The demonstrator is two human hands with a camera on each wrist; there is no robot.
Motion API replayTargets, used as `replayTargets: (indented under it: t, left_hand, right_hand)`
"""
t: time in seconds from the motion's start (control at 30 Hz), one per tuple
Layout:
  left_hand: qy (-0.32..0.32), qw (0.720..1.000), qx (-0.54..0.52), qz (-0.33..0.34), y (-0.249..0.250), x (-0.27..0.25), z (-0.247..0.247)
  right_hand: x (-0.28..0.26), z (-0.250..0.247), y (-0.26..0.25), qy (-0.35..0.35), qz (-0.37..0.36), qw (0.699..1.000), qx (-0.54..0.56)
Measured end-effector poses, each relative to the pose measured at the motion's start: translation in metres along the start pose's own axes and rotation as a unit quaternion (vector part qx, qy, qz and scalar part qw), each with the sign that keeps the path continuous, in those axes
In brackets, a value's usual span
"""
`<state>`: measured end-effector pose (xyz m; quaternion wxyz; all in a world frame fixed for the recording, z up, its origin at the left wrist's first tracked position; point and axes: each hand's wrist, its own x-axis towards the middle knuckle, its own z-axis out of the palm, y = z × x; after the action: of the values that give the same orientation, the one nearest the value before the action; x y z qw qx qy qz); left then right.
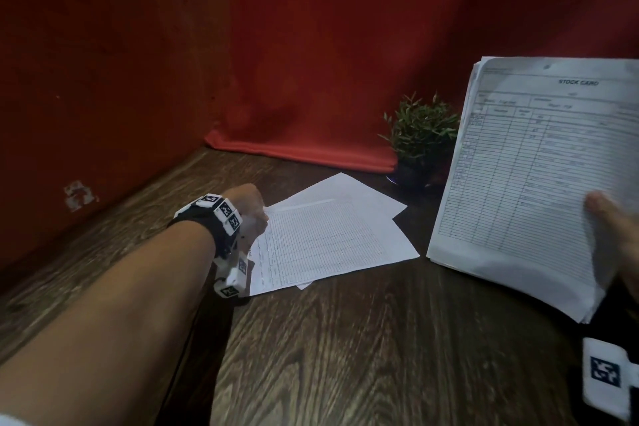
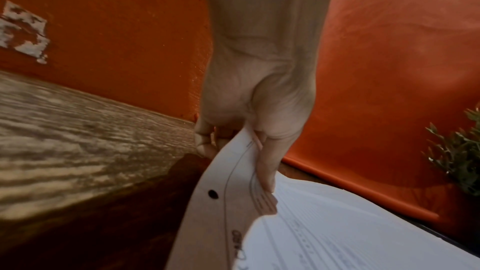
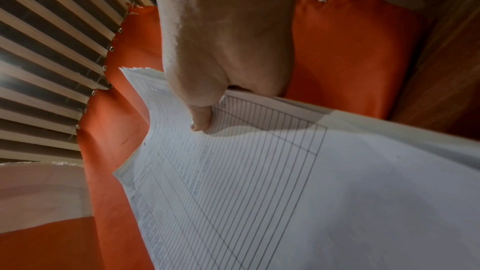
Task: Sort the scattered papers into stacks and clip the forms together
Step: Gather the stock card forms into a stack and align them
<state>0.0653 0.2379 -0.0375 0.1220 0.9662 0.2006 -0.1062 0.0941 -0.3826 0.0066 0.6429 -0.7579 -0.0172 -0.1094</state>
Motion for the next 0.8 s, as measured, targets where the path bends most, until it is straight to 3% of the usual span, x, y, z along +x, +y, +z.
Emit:
replayTargets:
  t: [0.1, 0.23, 0.33, 0.57, 0.67, 0.8]
  left_hand:
    - [0.007, 1.0, 0.023, 0.018, 0.011, -0.016, -0.008]
    - [0.084, 0.993, 0.057, 0.061, 0.029, -0.038, -0.041]
    - [0.146, 0.977, 0.1, 0.121, 0.04, -0.056, -0.085]
    - [0.235, 0.913, 0.207, 0.262, 0.102, -0.139, -0.198]
    - [0.23, 0.893, 0.198, 0.332, 0.145, -0.175, -0.223]
    - [0.245, 0.833, 0.223, 0.444, 0.216, -0.211, -0.223]
  right_hand:
    - [-0.013, 0.023, -0.018, 0.043, -0.021, 0.997, 0.055]
    - [-0.014, 0.021, -0.014, 0.103, -0.015, 0.993, 0.061]
    - [-0.018, 0.006, -0.022, 0.052, -0.023, 0.998, 0.023]
    - [-0.024, 0.01, -0.093, 0.102, -0.093, 0.989, -0.052]
    - [-0.016, 0.014, -0.115, 0.079, -0.125, 0.985, -0.084]
    - [-0.019, 0.039, -0.138, 0.016, -0.146, 0.986, -0.077]
